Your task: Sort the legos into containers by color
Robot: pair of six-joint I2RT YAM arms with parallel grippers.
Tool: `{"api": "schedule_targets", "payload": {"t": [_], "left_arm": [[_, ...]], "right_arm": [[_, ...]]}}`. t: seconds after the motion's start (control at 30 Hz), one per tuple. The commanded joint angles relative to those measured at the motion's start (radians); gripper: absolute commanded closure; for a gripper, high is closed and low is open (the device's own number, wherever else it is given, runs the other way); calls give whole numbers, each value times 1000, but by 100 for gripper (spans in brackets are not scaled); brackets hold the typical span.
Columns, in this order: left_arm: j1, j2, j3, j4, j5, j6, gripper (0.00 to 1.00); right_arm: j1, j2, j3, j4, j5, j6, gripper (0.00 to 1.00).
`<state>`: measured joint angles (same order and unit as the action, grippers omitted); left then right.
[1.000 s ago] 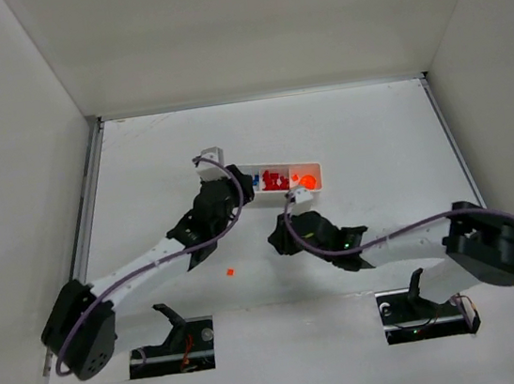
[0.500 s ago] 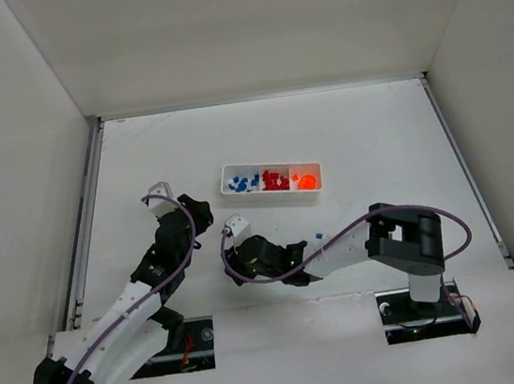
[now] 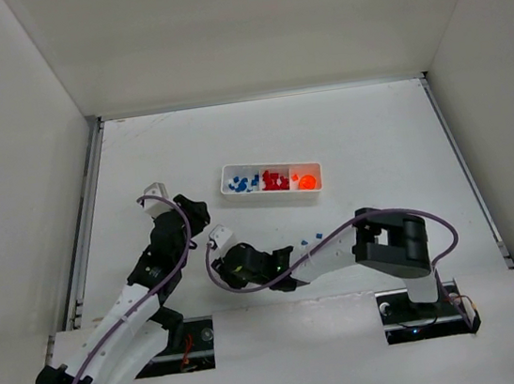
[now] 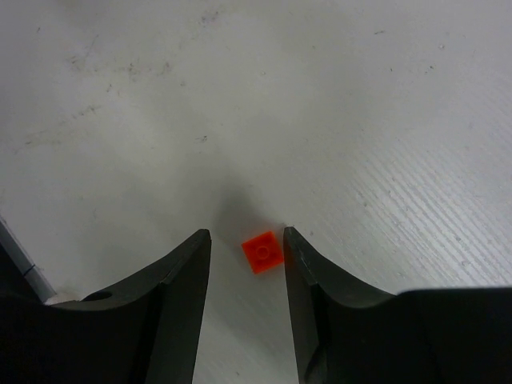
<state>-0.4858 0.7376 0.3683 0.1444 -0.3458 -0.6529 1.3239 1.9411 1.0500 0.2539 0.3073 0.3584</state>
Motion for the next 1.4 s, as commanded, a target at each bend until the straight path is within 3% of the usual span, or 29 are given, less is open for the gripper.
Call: {"api": "schedule_targets", "payload": {"t": [0.0, 0.27, 0.6, 0.93, 1.17, 1.37], "left_arm": [[13, -38, 9, 6, 10, 2, 60], [36, -61, 12, -12, 13, 7, 59], [39, -50, 8, -11, 13, 7, 59], [-3, -32, 6, -2, 14, -7, 59], [-157, 54, 18, 76, -4, 25, 60], [-320, 161, 32, 150, -35, 73, 60]], "right_arm": [[14, 28, 41, -60, 41, -36, 55], [22, 32, 25, -91, 101, -59, 58], [25, 18, -4, -74, 107, -52, 75], [-1, -207, -205, 45, 130, 25, 77], [-143, -395, -321, 48, 128, 37, 78], [-352, -602, -389, 38, 64, 27, 78]]}}
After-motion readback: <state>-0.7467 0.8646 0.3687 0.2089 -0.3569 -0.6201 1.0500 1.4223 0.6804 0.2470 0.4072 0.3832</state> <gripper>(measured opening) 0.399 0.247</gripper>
